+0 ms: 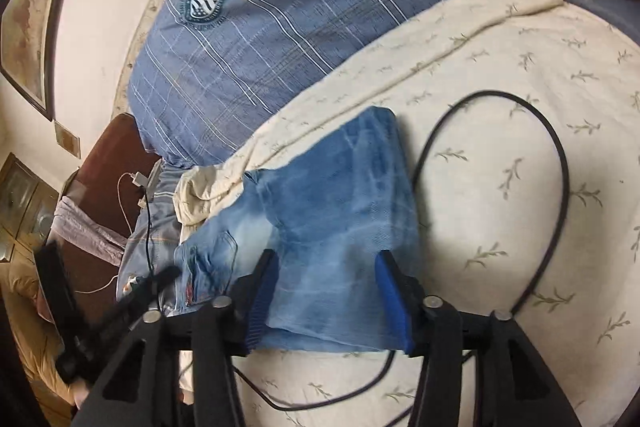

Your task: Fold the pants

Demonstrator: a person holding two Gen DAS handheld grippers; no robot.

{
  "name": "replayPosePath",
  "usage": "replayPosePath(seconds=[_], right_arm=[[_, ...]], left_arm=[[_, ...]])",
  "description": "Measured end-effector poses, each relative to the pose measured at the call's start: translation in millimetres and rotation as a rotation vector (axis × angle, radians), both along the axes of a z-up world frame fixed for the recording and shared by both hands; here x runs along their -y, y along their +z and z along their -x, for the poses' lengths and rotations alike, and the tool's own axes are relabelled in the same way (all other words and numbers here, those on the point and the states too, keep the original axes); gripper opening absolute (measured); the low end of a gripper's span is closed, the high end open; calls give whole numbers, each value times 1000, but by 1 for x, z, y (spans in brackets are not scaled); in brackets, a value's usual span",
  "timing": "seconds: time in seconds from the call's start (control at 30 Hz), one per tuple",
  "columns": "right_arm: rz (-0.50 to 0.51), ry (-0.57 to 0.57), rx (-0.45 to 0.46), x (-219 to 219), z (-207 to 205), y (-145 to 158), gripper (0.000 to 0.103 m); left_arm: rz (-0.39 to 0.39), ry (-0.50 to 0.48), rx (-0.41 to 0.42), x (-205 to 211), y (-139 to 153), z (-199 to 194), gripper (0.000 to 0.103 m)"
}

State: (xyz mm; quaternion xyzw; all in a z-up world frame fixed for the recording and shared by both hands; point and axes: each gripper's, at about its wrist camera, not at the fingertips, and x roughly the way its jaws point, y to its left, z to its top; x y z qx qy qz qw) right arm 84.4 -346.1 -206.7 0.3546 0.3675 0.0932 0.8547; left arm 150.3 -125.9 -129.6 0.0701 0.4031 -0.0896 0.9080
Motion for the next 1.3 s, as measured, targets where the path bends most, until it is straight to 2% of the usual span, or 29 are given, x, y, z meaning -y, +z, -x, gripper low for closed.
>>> replayPosePath(seconds=[0.13,0.23,0.33,0.4,0.43,0.5,0.6,0.7,0.83,0.97,1.03,1.1,1.13,1.2,1.3], right_arm=[[-39,16,16,4,-1,-2,48],[-62,30,5,6,-8,-7,48],[-50,54,17,7,-9,-8,48],[-28,84,4,1,-12,-13,48],[-16,101,-20,-2,-15,-18,48],[22,122,-72,-8,-21,-30,47],[48,134,-67,-11,-23,-31,43],[15,120,-66,-7,-21,-31,43],[-16,72,14,0,-17,-15,43],[-14,23,64,-4,-24,-6,43],[-4,14,46,-11,-36,-9,43],[47,5,-23,-23,-50,-21,43],[61,11,-66,-29,-54,-29,44],[71,-20,-49,-32,-55,-28,44],[84,-33,-43,-37,-52,-25,44]], left_arm=[[-58,-56,-11,40,-11,-33,91],[-121,-34,-31,57,-28,-57,91],[-217,-2,-97,65,-61,-81,90],[-202,2,-131,62,-78,-87,92],[-169,9,-102,58,-79,-85,92],[-167,-2,-92,57,-79,-83,92],[-144,-9,-120,51,-74,-85,92],[-105,-5,-96,37,-59,-73,92],[-131,-25,-47,11,-46,-36,92],[-144,-32,-110,-6,-63,-10,92],[-171,-42,-140,-6,-80,1,92],[-174,-47,-115,-7,-82,10,92],[-175,-46,-121,-7,-80,12,92],[-157,-41,-126,-12,-71,14,92],[-145,-17,-37,-33,-41,29,92]])
